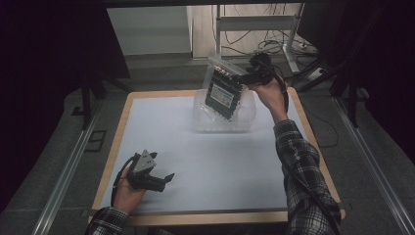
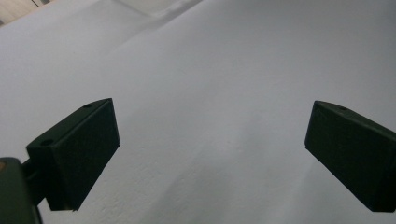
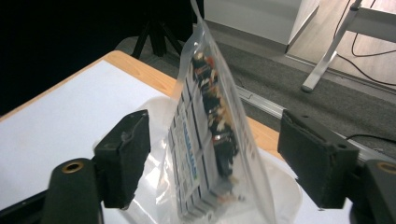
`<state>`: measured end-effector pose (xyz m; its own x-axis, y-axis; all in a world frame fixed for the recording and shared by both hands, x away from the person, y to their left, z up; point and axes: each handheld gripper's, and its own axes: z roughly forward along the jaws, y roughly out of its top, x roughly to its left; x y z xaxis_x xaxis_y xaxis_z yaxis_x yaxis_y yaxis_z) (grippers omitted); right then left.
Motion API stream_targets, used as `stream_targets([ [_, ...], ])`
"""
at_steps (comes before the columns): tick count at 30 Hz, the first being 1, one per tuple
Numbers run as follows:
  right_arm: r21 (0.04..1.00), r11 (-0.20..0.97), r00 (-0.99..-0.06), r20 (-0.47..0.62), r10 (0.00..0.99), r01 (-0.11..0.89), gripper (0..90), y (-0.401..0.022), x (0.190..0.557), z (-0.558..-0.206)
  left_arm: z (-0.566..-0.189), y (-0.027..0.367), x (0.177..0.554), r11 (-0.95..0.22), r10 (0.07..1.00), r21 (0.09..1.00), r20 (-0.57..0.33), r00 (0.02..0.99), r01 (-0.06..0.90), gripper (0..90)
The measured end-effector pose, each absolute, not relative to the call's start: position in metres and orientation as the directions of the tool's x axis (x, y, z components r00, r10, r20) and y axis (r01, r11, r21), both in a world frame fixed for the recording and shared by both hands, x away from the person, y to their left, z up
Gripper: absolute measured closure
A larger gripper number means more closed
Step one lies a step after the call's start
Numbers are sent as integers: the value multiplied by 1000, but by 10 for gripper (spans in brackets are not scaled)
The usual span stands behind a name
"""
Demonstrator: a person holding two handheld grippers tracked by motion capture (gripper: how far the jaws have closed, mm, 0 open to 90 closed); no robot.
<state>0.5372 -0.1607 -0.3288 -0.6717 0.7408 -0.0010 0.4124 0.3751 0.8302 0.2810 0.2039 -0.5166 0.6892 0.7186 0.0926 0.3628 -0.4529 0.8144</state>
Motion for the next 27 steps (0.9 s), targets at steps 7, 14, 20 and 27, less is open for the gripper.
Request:
stream_targets([
  [7,833,382,-690,-1,724,400,186,-171,517,-330,-517,203,281,-458,716,813,96,691,361,26],
  [14,836,406,-708,-31,706,369,132,-178,493,-331,-514,202,280,-456,711,808,77,699,374,31],
  [20,836,409,-725,-21,688,365,98,-185,473,-337,-514,200,279,-452,707,808,67,704,378,35],
  [27,823,438,-745,-27,667,362,51,-190,447,-354,-514,200,279,-453,708,812,77,702,367,34],
])
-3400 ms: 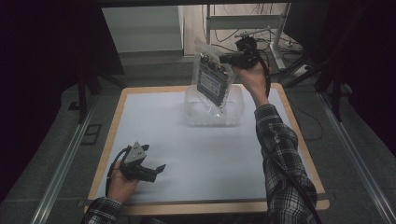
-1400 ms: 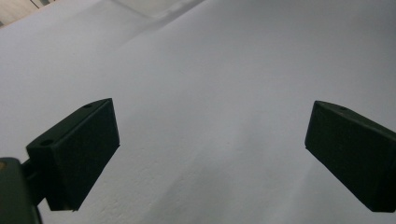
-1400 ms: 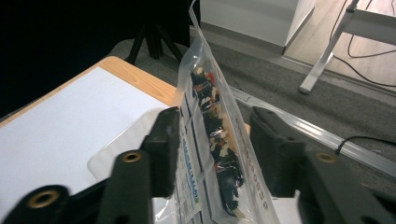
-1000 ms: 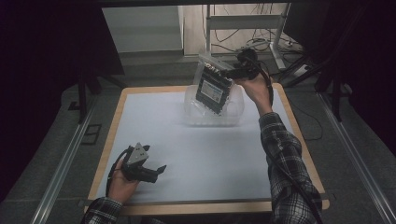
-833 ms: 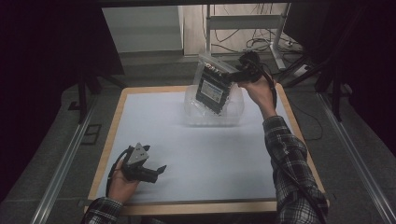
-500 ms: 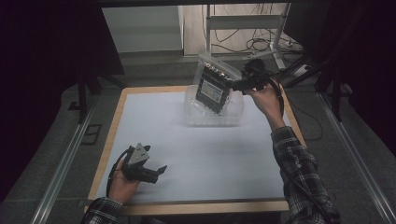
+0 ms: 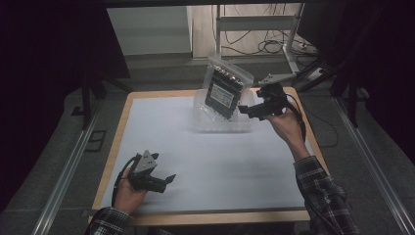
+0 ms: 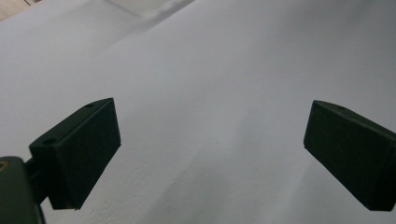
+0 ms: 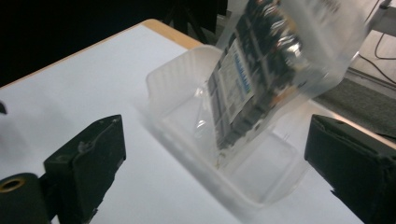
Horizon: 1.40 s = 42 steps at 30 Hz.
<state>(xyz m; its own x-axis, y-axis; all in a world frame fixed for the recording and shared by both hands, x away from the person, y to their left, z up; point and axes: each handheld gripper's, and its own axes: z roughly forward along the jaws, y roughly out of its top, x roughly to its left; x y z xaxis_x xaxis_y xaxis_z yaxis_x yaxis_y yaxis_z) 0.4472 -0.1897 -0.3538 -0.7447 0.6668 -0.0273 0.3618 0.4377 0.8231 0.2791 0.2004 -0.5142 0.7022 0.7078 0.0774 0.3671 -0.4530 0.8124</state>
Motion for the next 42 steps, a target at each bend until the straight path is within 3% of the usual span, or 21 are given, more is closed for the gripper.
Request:
stream_targets([
  [29,858,416,-784,-25,620,302,7,-210,365,-426,-515,197,279,-487,716,779,97,691,395,46],
  [42,824,455,-788,-16,616,339,10,-213,343,-470,-517,199,279,-480,720,795,115,684,371,11],
])
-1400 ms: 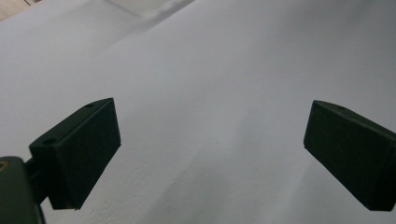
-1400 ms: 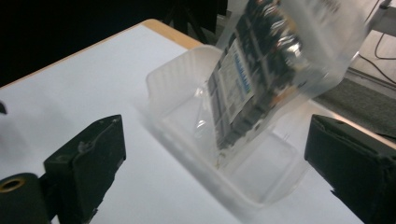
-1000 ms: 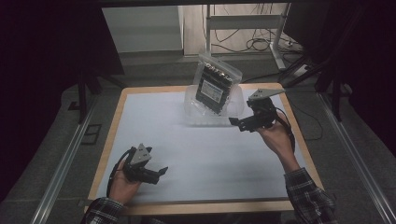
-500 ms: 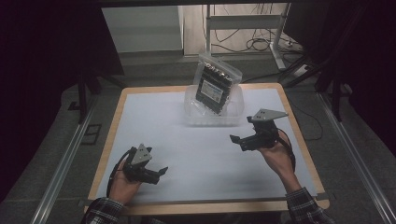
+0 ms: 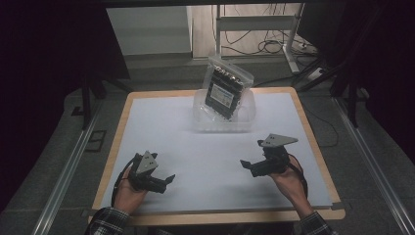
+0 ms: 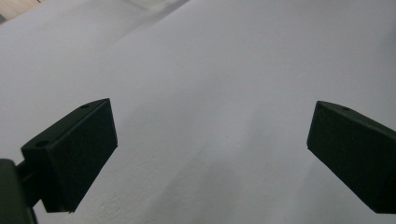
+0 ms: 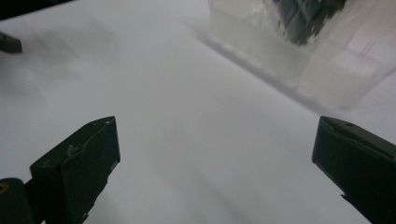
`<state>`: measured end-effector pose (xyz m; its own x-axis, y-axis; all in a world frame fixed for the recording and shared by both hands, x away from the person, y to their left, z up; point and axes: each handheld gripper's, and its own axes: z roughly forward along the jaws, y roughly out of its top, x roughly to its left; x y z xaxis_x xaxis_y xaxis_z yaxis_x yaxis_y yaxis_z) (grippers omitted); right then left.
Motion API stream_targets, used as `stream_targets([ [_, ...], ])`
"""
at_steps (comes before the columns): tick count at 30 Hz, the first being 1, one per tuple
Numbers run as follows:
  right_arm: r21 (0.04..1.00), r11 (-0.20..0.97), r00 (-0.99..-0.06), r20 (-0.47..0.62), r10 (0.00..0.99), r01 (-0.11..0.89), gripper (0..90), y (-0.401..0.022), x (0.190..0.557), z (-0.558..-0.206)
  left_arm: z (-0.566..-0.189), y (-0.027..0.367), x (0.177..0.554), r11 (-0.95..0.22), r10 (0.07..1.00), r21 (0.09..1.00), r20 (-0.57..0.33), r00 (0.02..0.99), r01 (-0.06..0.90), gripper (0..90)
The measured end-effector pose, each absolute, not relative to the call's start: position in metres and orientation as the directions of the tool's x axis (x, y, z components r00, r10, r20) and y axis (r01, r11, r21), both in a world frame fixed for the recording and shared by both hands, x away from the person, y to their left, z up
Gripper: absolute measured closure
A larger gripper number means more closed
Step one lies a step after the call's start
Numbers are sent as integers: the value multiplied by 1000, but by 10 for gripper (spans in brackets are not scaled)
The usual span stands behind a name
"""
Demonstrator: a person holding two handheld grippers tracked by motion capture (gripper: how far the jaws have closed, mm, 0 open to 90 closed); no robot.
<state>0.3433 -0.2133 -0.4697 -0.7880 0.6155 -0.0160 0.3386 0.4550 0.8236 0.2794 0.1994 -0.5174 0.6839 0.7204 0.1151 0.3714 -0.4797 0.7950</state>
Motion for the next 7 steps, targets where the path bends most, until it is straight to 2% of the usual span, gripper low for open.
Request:
stream_targets([
  [7,785,479,-780,7,626,393,11,-217,340,-489,-517,200,280,-477,724,798,118,680,369,6],
])
